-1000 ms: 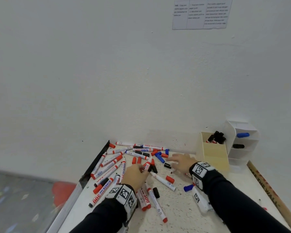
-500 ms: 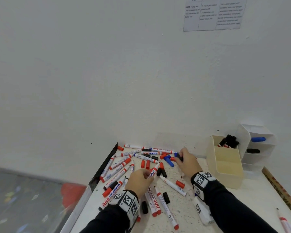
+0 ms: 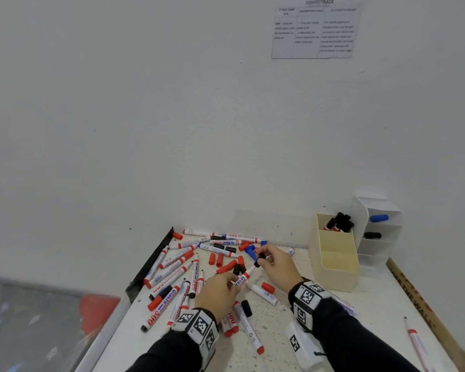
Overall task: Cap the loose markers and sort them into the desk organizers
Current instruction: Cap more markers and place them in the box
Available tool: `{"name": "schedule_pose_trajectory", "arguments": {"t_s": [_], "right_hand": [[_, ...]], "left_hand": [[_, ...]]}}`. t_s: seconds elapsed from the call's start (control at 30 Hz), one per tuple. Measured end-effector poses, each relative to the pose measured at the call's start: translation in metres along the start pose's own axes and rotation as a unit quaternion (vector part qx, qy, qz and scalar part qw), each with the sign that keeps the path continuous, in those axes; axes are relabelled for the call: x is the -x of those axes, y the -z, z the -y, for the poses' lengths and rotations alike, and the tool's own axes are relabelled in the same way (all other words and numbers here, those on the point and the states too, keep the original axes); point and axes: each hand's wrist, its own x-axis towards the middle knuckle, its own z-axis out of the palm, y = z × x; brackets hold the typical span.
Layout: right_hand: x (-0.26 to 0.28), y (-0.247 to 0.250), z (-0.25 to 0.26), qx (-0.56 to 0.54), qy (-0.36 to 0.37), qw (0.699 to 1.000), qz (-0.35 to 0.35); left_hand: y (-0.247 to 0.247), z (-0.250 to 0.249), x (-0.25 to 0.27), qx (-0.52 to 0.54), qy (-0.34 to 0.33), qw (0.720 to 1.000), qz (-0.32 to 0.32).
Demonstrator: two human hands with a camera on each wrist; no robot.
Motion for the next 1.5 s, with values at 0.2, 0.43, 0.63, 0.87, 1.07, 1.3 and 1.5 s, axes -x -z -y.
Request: {"name": "schedule_pose_trajectory", "arguments": {"t_s": [0.2, 0.43, 0.63, 0.87, 1.07, 1.3, 1.5], "right_hand": [[0.001, 0.009, -0.013, 0.042, -0.022, 0.998, -0.032], [0.002, 0.014, -0.048, 0.26, -0.071, 0.957, 0.11], [0.009, 0.002, -0.048, 0.388, -0.08, 0.912, 0.102], [0.008, 0.004, -0.035, 0.195, -0.042, 0.98, 0.012], [0.013, 0.015, -0.027, 0.126, 0.018, 0.991, 0.027], [0.025, 0.03, -0.032, 0.118, 0.03, 0.991, 0.054], [0.039, 0.036, -0.039, 0.087, 0.018, 0.995, 0.034]], "left_hand": [[-0.001, -0.004, 0.003, 0.047, 0.032, 0.998, 0.007], [0.006, 0.004, 0.003, 0.128, 0.115, 0.985, -0.006], [0.01, 0.01, 0.003, 0.1, 0.099, 0.99, -0.015], [0.007, 0.008, 0.006, 0.041, 0.049, 0.998, -0.009], [0.002, 0.005, 0.01, 0.014, 0.03, 0.999, 0.011], [-0.004, -0.001, 0.013, 0.017, 0.006, 0.999, 0.03], [-0.012, -0.005, 0.015, 0.02, -0.016, 0.999, 0.04]]}}
